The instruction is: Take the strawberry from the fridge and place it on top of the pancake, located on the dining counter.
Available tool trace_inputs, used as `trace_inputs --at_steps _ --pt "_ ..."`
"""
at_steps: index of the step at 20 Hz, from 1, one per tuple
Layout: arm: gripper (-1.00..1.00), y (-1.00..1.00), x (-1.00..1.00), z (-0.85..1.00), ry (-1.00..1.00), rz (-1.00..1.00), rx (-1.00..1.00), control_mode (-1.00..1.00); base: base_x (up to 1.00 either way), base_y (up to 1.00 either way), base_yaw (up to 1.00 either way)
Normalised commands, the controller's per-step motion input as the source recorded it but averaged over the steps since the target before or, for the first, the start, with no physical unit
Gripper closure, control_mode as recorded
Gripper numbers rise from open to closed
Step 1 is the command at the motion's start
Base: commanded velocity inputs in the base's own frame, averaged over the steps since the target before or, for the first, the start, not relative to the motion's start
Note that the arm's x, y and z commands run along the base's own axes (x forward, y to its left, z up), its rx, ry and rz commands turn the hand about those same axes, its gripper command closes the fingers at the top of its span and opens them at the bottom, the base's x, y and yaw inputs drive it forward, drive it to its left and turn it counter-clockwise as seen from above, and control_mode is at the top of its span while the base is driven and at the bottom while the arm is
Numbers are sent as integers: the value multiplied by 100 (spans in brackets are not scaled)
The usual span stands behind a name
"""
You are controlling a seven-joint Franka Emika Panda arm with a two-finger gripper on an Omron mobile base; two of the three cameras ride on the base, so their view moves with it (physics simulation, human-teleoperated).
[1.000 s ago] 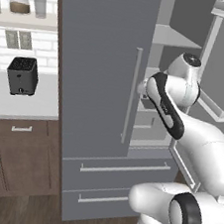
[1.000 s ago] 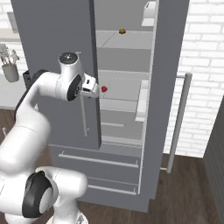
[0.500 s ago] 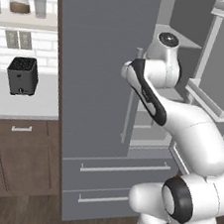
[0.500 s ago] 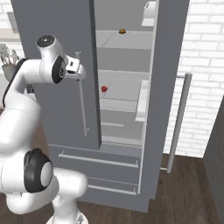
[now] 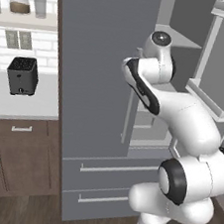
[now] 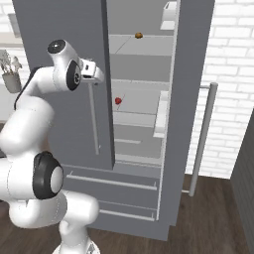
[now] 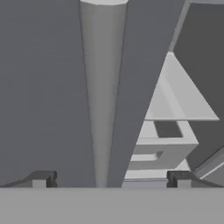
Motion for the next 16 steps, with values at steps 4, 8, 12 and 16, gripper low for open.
trace_inputs --at_steps 4,8,12,16 --pt "-100 5 65 0 0 -1 0 -100 0 0 0" --pt "-100 6 56 0 -1 0 0 -100 0 0 0" --pt "-100 0 46 -3 0 0 0 -100 0 0 0" --pt "-100 0 39 -10 -2 0 0 -100 0 0 0"
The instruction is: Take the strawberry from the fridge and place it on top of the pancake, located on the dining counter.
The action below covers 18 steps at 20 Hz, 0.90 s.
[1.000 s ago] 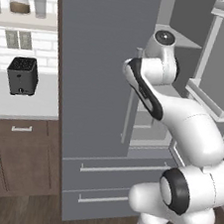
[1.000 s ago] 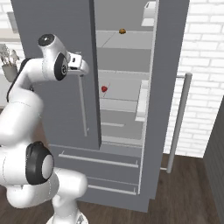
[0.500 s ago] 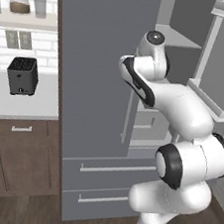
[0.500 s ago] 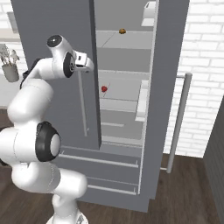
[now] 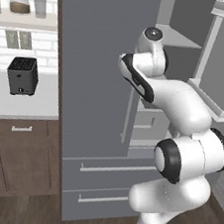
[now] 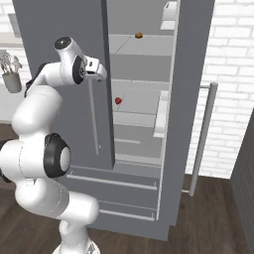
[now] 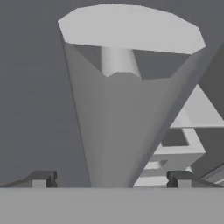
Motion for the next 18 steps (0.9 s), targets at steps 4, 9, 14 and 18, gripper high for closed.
trace_inputs --at_steps 4,9,14,18 --pt "-100 0 2 -14 -30 0 0 -100 0 0 0" --pt "-100 4 -6 -18 -52 0 0 -100 0 0 0" --pt "-100 -2 26 -2 -21 0 1 -100 0 0 0" --pt "-100 -11 53 0 -3 4 0 -100 0 0 0"
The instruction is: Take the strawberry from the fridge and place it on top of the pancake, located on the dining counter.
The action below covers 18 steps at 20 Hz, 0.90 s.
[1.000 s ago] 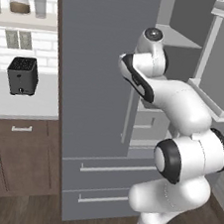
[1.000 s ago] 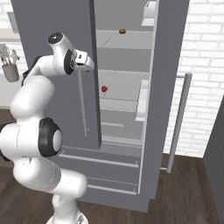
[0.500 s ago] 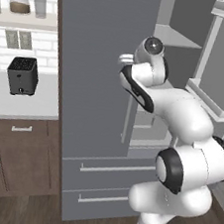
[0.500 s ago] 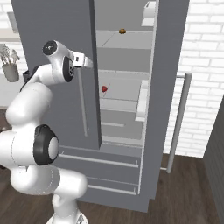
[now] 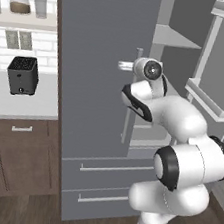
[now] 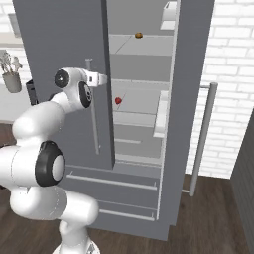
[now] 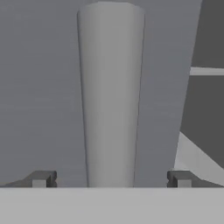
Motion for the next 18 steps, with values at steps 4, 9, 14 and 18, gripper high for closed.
trace_inputs --at_steps 4,9,14,18 --pt "100 -8 19 0 0 1 0 -100 0 0 0" --pt "100 0 0 0 7 0 0 -100 0 0 0" --pt "100 7 -22 0 15 -12 -1 -100 0 0 0" --pt "100 43 -64 4 20 -28 -2 -100 0 0 0"
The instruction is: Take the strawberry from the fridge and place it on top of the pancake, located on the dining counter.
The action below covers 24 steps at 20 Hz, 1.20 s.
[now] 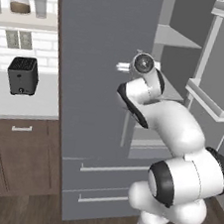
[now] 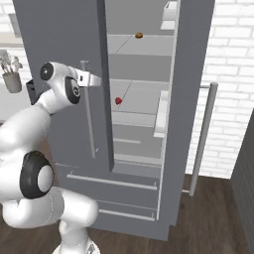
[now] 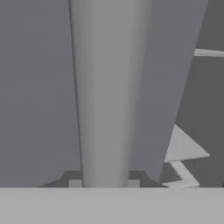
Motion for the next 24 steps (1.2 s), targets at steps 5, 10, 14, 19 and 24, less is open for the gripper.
trace_inputs --at_steps 5,10,14,19,24 --pt "100 58 -82 6 10 -33 -1 -100 0 0 0" --pt "100 50 -81 20 17 -32 1 -100 0 0 0" --pt "100 59 -91 1 14 -24 4 -100 0 0 0" --pt "100 83 -75 -8 2 -15 0 -100 0 0 0" --pt "-100 90 -53 -4 0 -14 -1 -100 0 0 0"
